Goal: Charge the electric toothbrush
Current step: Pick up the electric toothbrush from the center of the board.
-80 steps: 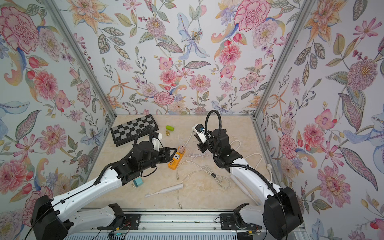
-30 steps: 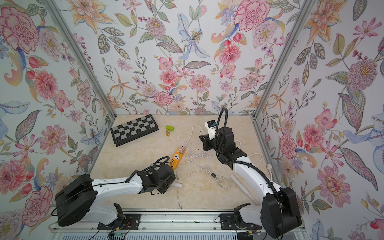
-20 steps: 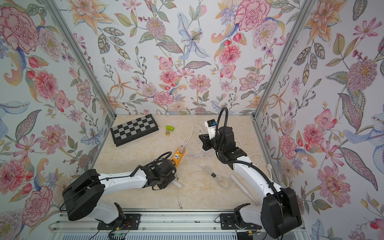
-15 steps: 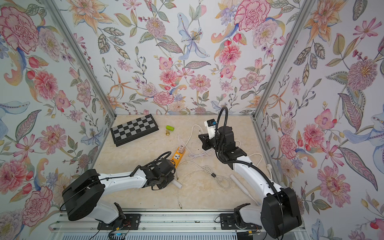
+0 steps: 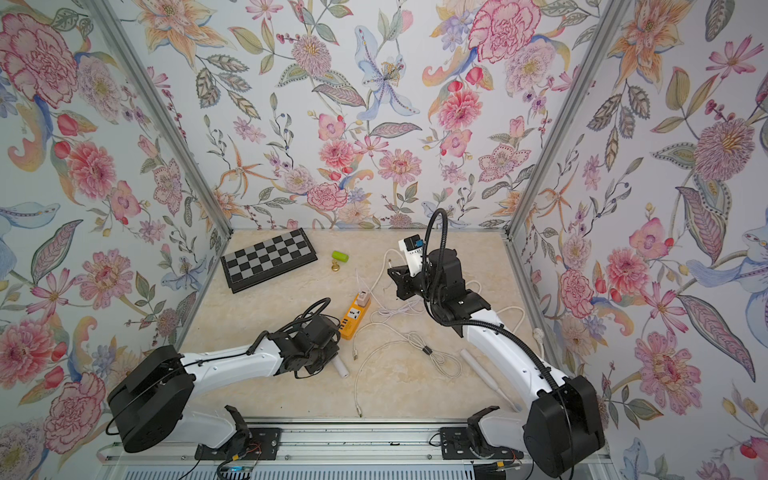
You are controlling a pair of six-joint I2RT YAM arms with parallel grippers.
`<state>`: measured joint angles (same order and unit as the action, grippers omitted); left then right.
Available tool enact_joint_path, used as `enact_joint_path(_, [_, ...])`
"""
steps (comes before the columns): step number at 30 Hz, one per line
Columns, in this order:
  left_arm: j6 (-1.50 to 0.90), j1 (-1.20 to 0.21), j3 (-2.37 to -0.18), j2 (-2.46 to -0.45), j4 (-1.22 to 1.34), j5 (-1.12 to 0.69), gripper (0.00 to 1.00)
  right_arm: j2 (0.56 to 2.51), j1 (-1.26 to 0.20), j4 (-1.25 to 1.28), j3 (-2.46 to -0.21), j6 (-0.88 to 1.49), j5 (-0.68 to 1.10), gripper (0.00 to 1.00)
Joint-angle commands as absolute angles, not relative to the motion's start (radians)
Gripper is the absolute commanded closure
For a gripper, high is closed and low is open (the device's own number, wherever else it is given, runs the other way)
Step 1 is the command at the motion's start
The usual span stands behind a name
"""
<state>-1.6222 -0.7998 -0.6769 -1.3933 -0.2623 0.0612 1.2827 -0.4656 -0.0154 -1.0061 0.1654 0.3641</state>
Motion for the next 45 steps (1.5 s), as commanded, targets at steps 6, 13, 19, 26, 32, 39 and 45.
enact_joint_path(6, [-1.295,-0.590,-0.761,-1.156,-0.143,0.221,0.98,1.339,-0.496,-0.118,-1.160,0.181,0.501,1.00])
enact_joint_path(13, [-1.114,-0.435,-0.859,-1.172,0.018,0.106,0.99,1.476,-0.539,-0.113,-1.336,0.084,0.473,1.00])
enact_joint_path(19, [-1.056,-0.384,-0.913,-1.201,0.022,0.072,1.00,1.523,-0.503,-0.131,-1.436,-0.069,0.224,1.00])
enact_joint_path(26, [-1.027,-0.321,-0.905,-1.204,0.020,0.020,1.00,1.556,-0.464,-0.138,-1.481,-0.234,0.049,1.00])
enact_joint_path(32, [-1.033,-0.313,-0.929,-1.213,0.028,0.029,1.00,1.645,-0.504,-0.148,-1.449,-0.350,0.036,1.00])
enact_joint_path(39, [-1.107,-0.311,-0.951,-1.259,0.135,-0.031,1.00,1.672,-0.523,-0.150,-1.406,-0.146,0.446,1.00])
enact_joint_path(45, [-1.183,-0.310,-0.973,-1.309,0.246,-0.093,1.00,1.692,-0.574,-0.151,-1.388,-0.049,0.644,1.00])
